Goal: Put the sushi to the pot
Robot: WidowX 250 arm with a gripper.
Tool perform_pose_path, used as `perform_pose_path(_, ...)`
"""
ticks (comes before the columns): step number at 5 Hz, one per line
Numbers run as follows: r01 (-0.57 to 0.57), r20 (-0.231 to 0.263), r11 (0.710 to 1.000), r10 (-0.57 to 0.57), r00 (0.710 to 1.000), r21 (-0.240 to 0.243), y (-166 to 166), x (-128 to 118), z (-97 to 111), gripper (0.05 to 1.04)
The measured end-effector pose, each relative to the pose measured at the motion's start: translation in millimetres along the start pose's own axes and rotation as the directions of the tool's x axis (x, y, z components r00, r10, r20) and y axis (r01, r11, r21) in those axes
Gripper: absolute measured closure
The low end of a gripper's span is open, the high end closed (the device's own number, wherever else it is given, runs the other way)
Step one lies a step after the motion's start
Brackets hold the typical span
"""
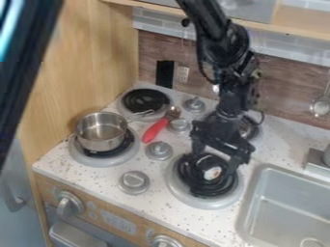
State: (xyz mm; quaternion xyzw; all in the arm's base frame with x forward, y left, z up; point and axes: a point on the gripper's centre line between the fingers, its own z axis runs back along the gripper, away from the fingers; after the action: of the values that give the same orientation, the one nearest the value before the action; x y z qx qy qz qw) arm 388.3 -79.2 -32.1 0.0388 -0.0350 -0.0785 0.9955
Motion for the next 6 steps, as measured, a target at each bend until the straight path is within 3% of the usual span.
perform_pose_path(2,-0.032,-0.034,0.998,0.031,0.999,-0.048,4,6,-20,0.127)
perform_pose_path(3,-0.03,-0.038,0.998,0.028,0.999,-0.057,6,4,-21,0.392)
perform_pose_path(4,-0.013,-0.037,0.997,0.01,0.999,-0.076,11,1,-15,0.553)
perform_pose_path(5,-0.006,-0.027,0.996,0.004,1.0,-0.086,25,-1,7,0.595)
perform_pose_path(6,-0.102,0.0,0.993,0.102,0.995,-0.065,82,-10,32,0.595)
